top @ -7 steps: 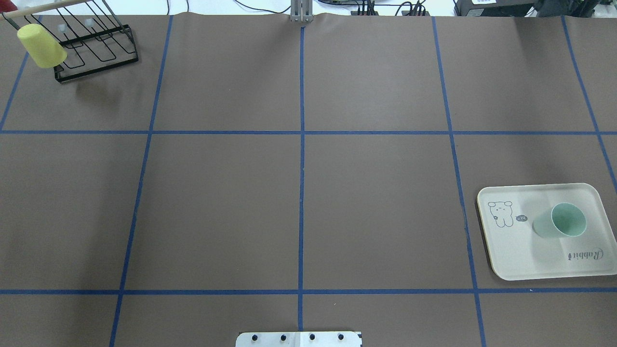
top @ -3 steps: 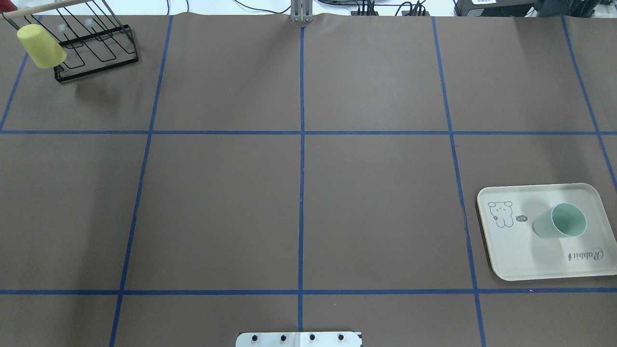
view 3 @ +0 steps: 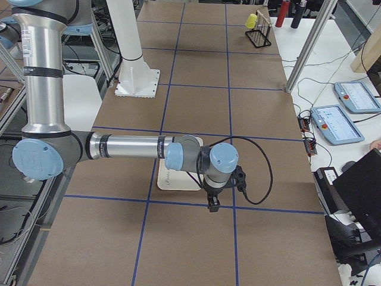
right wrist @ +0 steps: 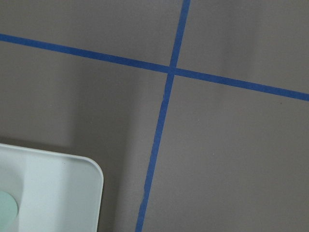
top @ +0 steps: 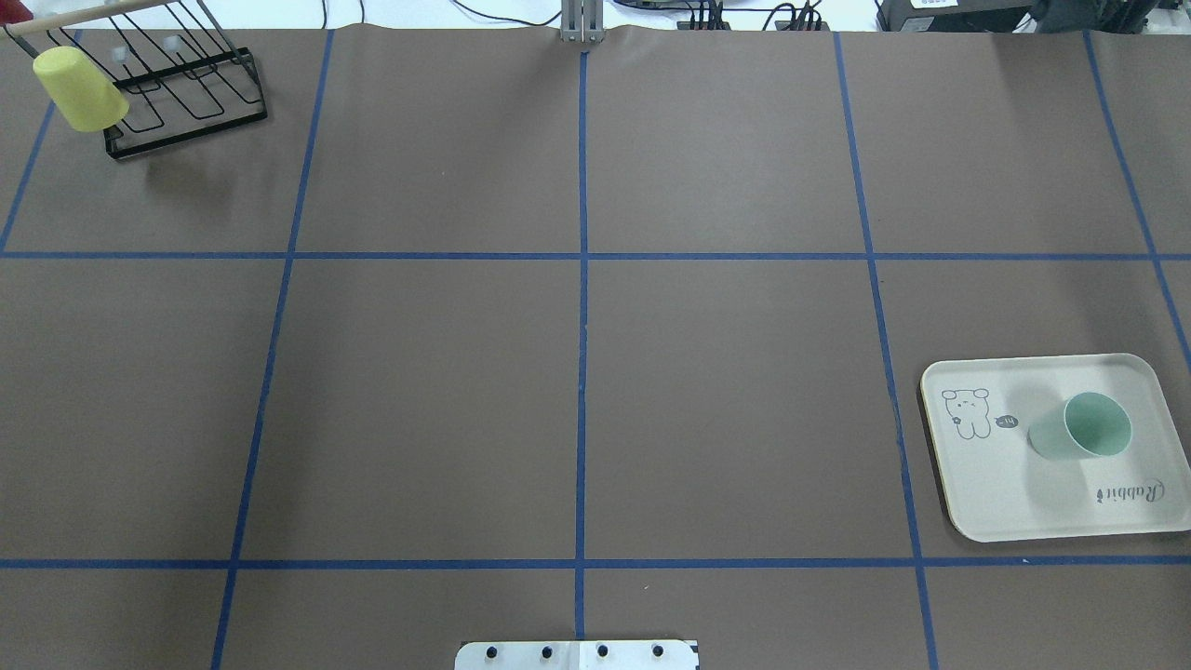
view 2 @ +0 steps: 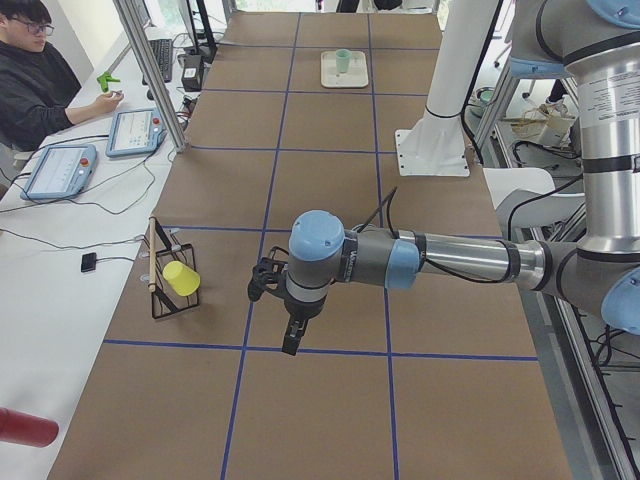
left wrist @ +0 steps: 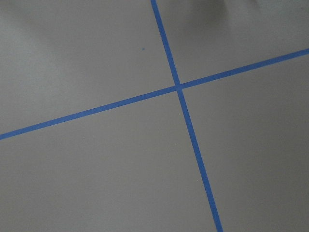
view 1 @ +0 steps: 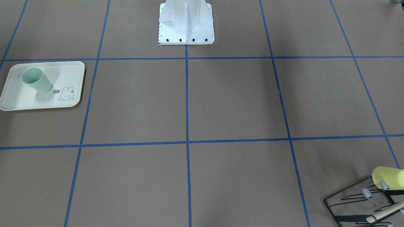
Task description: Left arm grabs green cup and hands to right arm on tray
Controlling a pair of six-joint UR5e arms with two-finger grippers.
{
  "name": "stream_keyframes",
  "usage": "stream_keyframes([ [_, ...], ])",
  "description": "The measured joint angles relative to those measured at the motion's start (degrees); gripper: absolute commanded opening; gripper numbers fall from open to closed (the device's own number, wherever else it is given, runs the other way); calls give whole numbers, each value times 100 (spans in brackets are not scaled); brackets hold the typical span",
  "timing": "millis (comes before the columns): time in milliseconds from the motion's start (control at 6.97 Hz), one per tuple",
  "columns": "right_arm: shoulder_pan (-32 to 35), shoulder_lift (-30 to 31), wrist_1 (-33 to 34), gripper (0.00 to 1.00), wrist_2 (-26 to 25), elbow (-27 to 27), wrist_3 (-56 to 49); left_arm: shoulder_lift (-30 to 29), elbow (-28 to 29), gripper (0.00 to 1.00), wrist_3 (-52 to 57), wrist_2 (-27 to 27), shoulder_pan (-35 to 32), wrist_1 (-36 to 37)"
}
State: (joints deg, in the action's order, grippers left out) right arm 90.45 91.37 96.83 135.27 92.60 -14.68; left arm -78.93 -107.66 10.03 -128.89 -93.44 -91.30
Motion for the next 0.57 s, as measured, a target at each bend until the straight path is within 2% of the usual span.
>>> stream_keyframes([
  [574, 107, 95, -49, 99, 232, -24, 0, 26, -81, 100, -433, -42, 19, 235],
])
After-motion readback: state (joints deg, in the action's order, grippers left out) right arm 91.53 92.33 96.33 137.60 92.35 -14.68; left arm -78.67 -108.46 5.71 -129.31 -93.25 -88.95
